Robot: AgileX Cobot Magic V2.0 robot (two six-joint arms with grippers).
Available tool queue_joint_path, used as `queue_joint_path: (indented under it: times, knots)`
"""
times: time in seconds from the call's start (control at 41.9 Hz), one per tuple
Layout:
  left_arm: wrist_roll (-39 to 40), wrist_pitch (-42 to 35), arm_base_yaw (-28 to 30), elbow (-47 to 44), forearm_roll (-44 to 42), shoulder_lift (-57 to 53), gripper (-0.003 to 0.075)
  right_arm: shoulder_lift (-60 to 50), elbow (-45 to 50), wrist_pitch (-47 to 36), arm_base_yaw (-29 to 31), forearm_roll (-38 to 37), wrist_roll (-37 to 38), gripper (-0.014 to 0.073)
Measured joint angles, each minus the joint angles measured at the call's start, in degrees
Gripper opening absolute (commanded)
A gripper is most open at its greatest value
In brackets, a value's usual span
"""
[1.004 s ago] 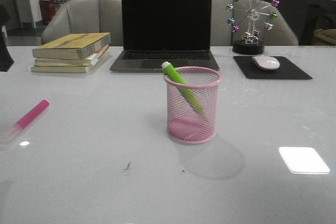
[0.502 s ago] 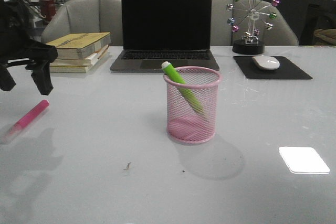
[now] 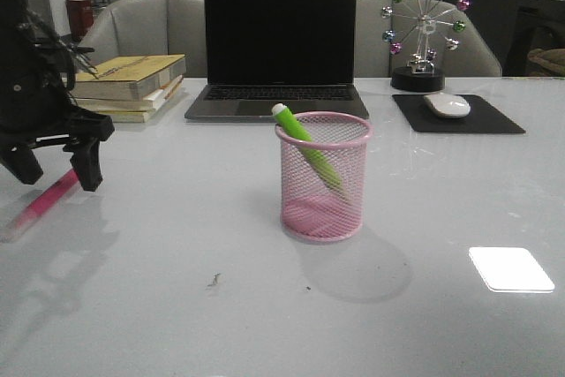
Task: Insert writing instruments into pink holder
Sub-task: 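Lower the left gripper onto the pink marker and grasp it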
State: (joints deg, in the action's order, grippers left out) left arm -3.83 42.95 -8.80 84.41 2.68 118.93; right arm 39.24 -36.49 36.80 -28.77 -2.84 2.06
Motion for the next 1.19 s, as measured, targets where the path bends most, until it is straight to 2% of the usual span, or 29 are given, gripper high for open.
queue_joint_path:
  times: [0.072, 0.43, 0.645, 1.004, 1.195]
  knots:
    - [0.00, -0.10, 0.00, 0.14, 0.00, 0.38, 0.0518, 0.00, 0.00, 0.00, 0.00, 0.00, 0.00, 0.0467]
    - [0.00, -0.11, 0.00, 0.35, 0.00, 0.66, 0.0216, 0.00, 0.00, 0.00, 0.00, 0.00, 0.00, 0.0467]
    - [0.00, 0.11, 0.00, 0.35, 0.00, 0.66, 0.0096, 0.00, 0.00, 0.00, 0.00, 0.00, 0.00, 0.0467]
    - [-0.14, 2.11, 0.00, 0.49, -0.21, 0.11, 0.0091, 0.00, 0.00, 0.02, 0.00, 0.00, 0.00, 0.0467]
    - [-2.14, 1.83, 0.00, 0.38, -0.08, -6.42, 0.0091, 0.00, 0.00, 0.13, 0.00, 0.00, 0.00, 0.0467]
